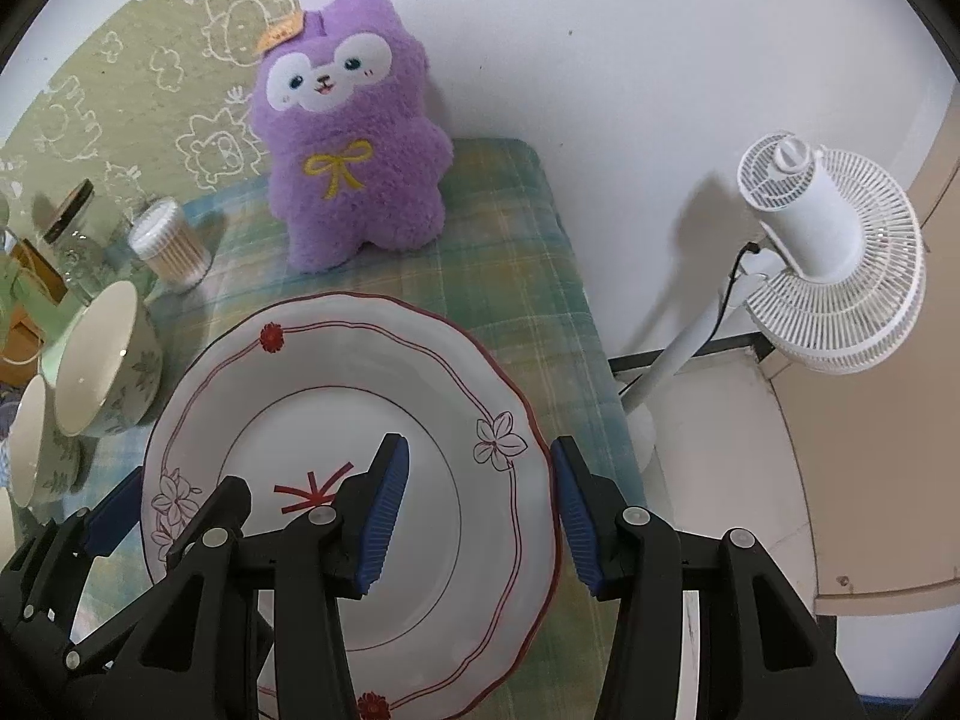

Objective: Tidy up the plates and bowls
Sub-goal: 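Lift the three-plate stack off the table with the right gripper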

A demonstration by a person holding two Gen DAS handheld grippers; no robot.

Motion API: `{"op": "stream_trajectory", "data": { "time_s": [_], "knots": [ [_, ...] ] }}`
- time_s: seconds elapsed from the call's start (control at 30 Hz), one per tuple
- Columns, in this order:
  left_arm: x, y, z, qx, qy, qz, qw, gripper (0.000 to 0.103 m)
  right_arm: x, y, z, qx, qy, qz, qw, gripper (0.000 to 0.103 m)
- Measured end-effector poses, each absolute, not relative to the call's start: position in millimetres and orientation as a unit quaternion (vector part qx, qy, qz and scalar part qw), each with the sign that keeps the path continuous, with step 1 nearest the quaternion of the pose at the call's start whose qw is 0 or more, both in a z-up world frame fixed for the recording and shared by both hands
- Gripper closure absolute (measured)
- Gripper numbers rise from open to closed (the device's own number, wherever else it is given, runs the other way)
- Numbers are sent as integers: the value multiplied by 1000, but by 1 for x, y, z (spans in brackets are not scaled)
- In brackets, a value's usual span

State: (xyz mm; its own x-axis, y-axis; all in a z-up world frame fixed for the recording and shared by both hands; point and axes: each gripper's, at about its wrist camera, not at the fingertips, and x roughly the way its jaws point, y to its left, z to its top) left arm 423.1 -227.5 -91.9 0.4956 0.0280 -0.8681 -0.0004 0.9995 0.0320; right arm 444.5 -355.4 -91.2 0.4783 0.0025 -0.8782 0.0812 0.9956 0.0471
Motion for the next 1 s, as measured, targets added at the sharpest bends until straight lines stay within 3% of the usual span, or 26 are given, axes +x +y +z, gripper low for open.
{"op": "stream_trajectory", "data": {
  "time_s": [1.0],
  "knots": [
    [279, -220, -62, 36, 481, -48, 875, 49, 277, -344, -64, 62, 501, -81, 859, 51]
  ]
}}
